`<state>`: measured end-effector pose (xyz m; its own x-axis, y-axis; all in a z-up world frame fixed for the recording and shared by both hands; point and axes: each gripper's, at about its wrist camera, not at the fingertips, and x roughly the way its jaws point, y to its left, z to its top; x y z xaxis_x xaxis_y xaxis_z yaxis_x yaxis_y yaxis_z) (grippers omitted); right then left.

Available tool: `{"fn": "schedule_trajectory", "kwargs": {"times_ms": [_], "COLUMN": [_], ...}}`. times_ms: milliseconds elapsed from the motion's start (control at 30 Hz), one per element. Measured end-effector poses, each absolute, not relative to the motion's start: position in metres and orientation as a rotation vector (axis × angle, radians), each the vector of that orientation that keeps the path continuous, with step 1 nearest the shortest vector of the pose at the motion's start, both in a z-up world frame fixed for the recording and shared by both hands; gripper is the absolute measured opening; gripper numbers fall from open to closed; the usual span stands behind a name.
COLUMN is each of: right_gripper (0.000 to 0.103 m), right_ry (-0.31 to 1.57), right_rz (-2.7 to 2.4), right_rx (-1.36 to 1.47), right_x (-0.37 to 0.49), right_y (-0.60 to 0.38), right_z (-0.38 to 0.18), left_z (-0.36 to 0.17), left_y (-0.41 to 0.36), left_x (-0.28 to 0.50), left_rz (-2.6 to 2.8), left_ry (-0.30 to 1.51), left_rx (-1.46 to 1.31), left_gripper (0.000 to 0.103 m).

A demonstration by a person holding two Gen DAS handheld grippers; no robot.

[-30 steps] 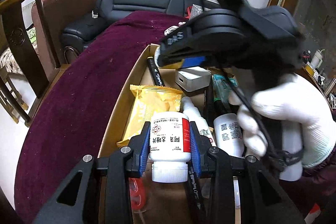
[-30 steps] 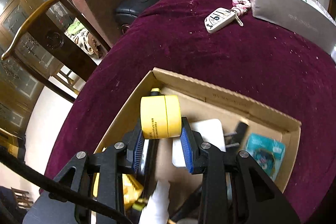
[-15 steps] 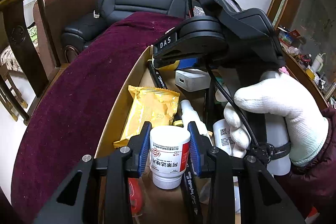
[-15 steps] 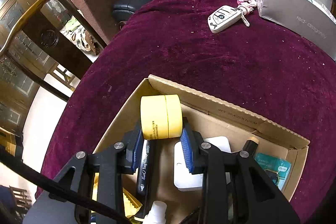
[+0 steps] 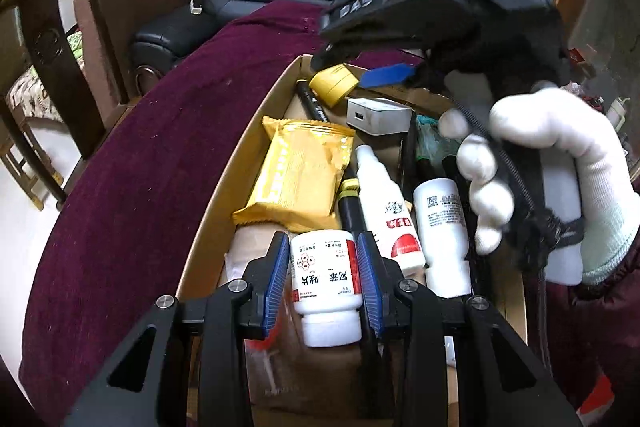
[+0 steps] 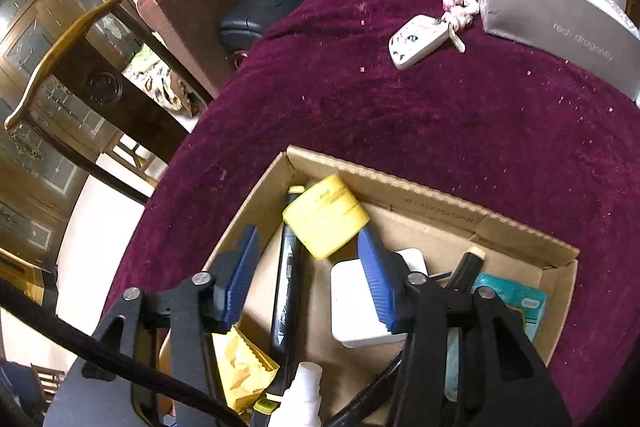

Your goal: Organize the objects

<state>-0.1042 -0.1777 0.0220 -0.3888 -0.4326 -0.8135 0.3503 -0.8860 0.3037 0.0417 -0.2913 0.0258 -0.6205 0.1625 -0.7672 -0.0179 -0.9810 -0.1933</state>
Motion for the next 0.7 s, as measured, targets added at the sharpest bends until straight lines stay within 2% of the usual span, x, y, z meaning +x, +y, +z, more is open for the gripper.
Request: {"fn": "schedule_trajectory", "kwargs": {"times_ms": [400,567,633,700], "right_gripper": [0.051,0.057,0.06,0.061], "right_ry": [-0.161,-0.168,-0.177,-0.176], "right_rz": [-2.382,-2.436,-2.456,-2.481], "right_rx": [1.246,1.173,1.138,1.095], "right_x": [-0.07,-0.029,-0.008,0.014], "right_y": [-0.132,-0.096,-0.083,-0.073], "right_z": [0.066,0.079,0.081,0.082], "left_z": [0.056,0.088,0.102,0.112], "left_y": [-0.306,-0.307,-0.304,-0.299], "left_x": [0.082,0.111,0.12,0.126], "left_rz": [2.863,3.049,3.093,3.116], "left_ry": [-0.358,-0.348,-0.338,-0.325], "left_rx": [-1.139,-0.917,-0.826,-0.757], "left_gripper": [0.034,0.061,0.069,0.069]}}
